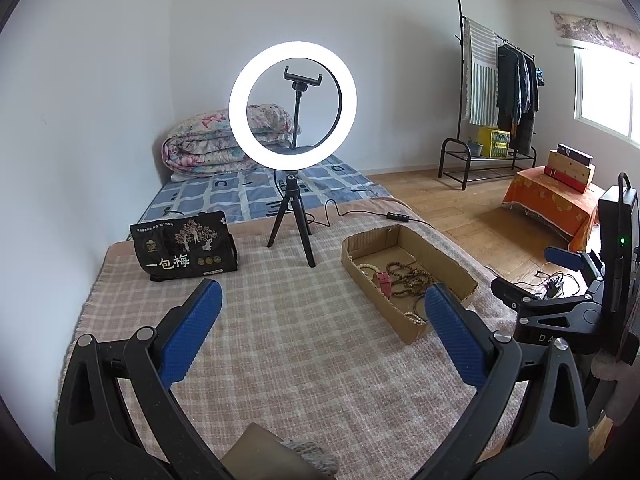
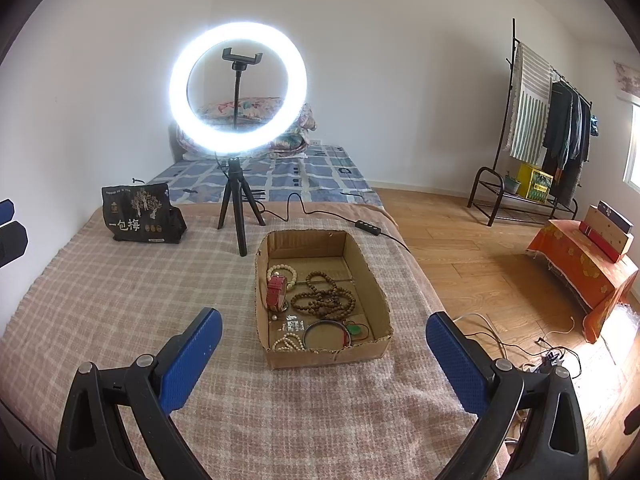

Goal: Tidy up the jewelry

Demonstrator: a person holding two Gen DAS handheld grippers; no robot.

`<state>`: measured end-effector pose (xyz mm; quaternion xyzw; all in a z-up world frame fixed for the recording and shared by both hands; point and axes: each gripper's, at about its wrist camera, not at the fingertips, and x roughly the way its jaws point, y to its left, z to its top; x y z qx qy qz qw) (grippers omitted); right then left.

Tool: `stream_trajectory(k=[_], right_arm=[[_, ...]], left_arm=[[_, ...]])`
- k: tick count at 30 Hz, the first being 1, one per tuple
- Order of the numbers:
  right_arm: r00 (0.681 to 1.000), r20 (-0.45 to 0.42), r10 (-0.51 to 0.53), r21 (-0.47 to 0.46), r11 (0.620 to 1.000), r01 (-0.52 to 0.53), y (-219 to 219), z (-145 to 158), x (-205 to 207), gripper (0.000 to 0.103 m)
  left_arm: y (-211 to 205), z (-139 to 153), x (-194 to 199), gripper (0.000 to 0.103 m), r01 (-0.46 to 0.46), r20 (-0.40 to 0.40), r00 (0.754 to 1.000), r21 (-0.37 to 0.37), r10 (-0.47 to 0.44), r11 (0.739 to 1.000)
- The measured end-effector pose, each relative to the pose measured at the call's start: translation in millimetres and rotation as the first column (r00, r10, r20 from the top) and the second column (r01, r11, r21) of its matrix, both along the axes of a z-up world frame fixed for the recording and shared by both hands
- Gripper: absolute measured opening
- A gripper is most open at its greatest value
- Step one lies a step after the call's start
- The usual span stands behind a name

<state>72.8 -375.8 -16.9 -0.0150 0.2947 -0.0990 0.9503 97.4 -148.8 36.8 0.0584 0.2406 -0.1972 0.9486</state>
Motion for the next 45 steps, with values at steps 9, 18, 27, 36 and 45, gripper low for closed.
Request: stream_trajectory(k=[9,18,27,36,45], right_arm=[[1.0,-0.005,-0.002,0.001,1.0,0.002,-2,-3,-1,0.103],[1.0,-0.009,-0.001,0.004,1.0,0.001,-4,-5,-1,0.103],[1.0,-0.016,-0.001,0.006,1.0,0.001,-5,-8,1,0.103],[1.0,-0.018,-0.002,0.004,1.0,0.002,-5,-9,1,0.103],[1.0,-0.024,-0.006,0.011,1.0,0.006,-7,-13,1,0.103]], left_arm=[[-1,-1,0,0.103,0.001,-0.002,1.0,0.001,-0.001,1.0],[-2,-3,0,0.103,0.0,-0.003,1.0,0.003,0.0,1.0],[-1,-4,0,0.103,0.0,-0.004,1.0,0.003,0.0,1.0],[-1,-4,0,0.103,0.0,-0.005,1.0,0.0,0.0,1.0],[0,-5,0,0.103,-0.001,-0.004,1.0,-0.002,0.001,1.0]])
